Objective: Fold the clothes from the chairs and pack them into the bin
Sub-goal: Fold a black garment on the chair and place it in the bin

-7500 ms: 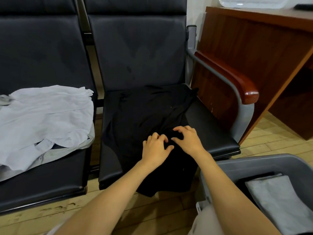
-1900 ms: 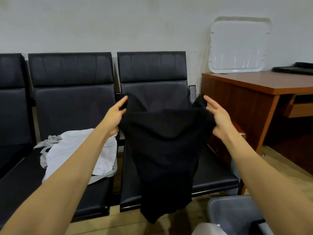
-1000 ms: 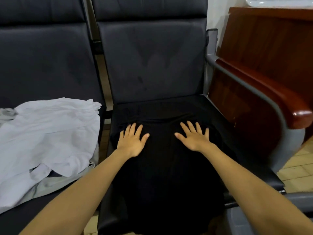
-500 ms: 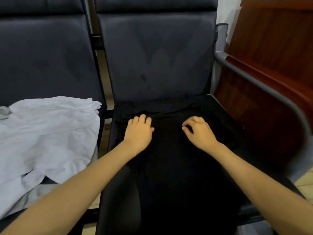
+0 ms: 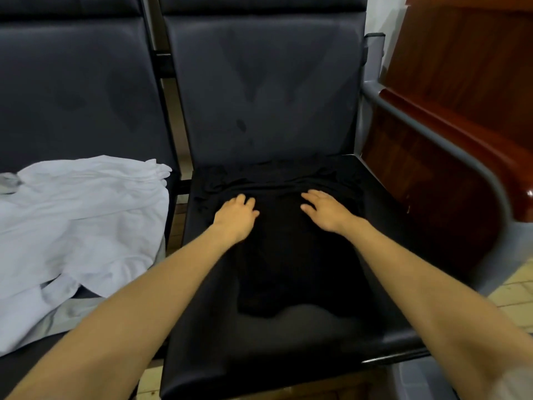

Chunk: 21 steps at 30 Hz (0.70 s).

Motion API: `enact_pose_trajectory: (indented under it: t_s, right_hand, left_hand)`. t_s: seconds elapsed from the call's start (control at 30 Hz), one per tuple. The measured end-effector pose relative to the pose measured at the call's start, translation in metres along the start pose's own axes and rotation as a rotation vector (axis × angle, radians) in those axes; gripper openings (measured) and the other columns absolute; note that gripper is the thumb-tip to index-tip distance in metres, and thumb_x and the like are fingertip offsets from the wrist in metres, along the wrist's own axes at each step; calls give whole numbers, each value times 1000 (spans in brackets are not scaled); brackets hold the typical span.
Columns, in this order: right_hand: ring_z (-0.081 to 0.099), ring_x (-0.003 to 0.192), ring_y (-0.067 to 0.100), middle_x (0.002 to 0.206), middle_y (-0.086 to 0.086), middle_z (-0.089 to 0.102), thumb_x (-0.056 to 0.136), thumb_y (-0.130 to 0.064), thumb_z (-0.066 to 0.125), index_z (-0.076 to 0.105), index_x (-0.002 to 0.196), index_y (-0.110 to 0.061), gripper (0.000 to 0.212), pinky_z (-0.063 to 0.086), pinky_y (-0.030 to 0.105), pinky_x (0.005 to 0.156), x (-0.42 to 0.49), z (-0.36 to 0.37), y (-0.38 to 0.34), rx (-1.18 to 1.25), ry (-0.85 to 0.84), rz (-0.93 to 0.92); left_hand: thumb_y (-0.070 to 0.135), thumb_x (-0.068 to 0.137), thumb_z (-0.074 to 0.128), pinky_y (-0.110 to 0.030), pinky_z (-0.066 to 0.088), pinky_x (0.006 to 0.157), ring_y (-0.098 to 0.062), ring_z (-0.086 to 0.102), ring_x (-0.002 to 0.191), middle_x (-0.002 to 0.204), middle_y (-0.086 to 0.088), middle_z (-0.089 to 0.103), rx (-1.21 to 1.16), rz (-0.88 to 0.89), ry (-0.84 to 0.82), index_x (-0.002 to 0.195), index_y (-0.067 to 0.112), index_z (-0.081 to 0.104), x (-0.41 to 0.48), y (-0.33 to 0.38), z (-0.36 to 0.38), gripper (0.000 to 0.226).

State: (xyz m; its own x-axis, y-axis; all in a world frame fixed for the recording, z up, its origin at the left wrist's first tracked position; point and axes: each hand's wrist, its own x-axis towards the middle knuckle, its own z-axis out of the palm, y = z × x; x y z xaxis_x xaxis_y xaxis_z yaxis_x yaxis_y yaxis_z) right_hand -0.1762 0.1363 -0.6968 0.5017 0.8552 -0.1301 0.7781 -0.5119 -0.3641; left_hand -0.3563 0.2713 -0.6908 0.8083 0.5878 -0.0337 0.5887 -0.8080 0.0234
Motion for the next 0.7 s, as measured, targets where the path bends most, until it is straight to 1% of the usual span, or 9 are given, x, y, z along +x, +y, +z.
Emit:
enact_pose_trajectory:
  t_s: [0.1,0.2,0.27,0.3,0.37,0.43,0.5,0.6,0.7]
  right_hand:
    - [35,137,26,146,9,42,100,-27,48,44,141,-10,45,30,34,112,5,-2,-4,112,156,-54]
    - [51,116,25,119,6,59,93,-21,59,63,117,-11,26,38,31,101,-39,3,-13,63,259,-307]
    - [53,101,19,104,0,62,91,-23,61,66,103,-14,15,40,27,93,-81,7,-10,57,298,-420]
    - [53,96,16,98,-3,61,91,-26,61,66,98,-16,13,42,25,89,-103,7,-6,68,308,-437]
    - [51,92,8,93,-9,58,92,-35,58,63,94,-20,16,44,24,84,-143,6,5,71,264,-436]
    - [50,100,3,101,-12,58,91,-41,56,62,101,-24,20,45,24,88,-172,4,19,35,153,-428]
    - [45,118,2,121,-13,56,90,-38,60,61,115,-24,29,40,22,102,-191,2,30,28,48,-402]
    - [32,135,4,143,-13,42,91,-33,60,51,137,-23,48,25,17,110,-207,-2,33,-39,-44,-341]
    - [35,137,10,146,-9,41,95,-29,54,50,138,-21,44,31,24,111,-214,1,25,-119,-9,-278]
  left_hand:
    - [15,97,50,-36,35,101,-30,42,124,137,-12,40,-64,46,175,140,9,40,2,9,-9,45]
    - [22,94,57,-32,35,92,-25,50,109,114,-6,52,-194,225,295,118,12,58,-40,18,-9,26]
    - [33,93,58,-30,39,86,-19,54,93,96,0,55,-313,328,295,100,15,63,-79,14,-4,21]
    - [43,92,55,-28,41,84,-14,53,89,91,4,54,-359,381,259,95,17,62,-98,10,-4,26]
    - [61,89,45,-22,39,87,-5,49,93,97,12,53,-376,474,112,98,23,60,-132,1,-4,42]
    - [69,84,43,-17,35,93,1,44,106,114,16,50,-330,509,-26,111,26,58,-155,-6,-5,53]
    - [67,84,41,-18,37,95,0,43,116,127,16,45,-274,478,-67,121,26,55,-167,-8,-4,57]
    - [38,98,43,-26,40,95,-14,50,118,131,5,50,-193,410,15,125,16,56,-173,2,-7,37]
    - [20,101,43,-29,39,95,-21,52,113,126,-4,54,-93,358,80,125,11,57,-182,19,-12,30]
